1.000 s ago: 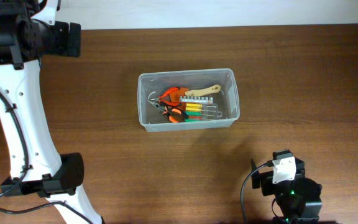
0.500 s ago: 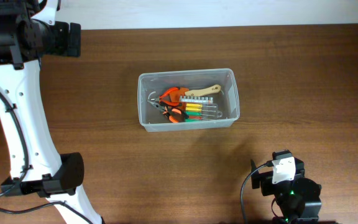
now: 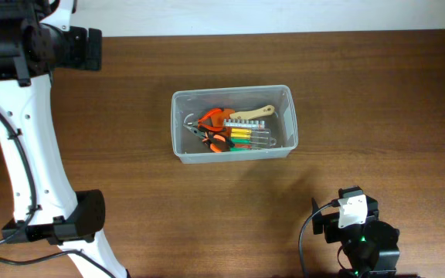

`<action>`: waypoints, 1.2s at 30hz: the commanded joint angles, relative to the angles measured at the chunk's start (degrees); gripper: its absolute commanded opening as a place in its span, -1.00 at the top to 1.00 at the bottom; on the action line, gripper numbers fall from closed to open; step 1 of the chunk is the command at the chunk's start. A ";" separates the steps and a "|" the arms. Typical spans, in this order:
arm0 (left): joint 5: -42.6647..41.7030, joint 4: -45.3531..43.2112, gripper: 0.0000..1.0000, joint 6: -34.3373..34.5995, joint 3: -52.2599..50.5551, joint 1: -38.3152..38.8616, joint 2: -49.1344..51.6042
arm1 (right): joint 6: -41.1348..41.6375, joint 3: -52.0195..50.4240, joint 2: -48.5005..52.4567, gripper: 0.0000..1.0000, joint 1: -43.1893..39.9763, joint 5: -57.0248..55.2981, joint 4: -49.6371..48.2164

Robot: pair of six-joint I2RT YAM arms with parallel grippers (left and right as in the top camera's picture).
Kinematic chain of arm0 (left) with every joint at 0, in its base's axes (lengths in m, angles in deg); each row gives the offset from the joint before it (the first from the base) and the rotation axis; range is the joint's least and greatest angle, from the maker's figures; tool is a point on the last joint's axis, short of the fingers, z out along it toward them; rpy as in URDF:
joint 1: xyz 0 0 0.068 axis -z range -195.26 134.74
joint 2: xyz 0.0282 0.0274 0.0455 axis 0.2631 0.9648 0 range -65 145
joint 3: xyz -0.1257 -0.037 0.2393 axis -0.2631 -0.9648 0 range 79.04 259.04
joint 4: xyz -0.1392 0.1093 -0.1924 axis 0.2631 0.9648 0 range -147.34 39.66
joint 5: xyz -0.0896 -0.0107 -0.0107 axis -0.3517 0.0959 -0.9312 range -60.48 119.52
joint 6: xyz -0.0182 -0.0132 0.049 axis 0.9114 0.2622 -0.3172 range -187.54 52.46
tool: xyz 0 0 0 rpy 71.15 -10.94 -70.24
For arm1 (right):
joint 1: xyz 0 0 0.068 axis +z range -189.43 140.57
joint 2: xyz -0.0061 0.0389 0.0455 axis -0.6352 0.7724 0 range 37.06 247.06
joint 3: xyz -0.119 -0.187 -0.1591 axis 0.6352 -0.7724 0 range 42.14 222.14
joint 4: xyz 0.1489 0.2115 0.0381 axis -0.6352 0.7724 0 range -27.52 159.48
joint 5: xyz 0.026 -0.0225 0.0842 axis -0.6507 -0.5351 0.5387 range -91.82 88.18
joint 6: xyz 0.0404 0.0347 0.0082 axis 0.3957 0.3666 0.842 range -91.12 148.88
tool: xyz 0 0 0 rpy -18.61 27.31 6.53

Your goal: Pack container

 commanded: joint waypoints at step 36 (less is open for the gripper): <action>-14.21 -78.34 -0.98 1.01 -146.27 1.88 -108.08 | -0.37 -0.37 -0.66 -0.97 -0.50 -0.74 -0.35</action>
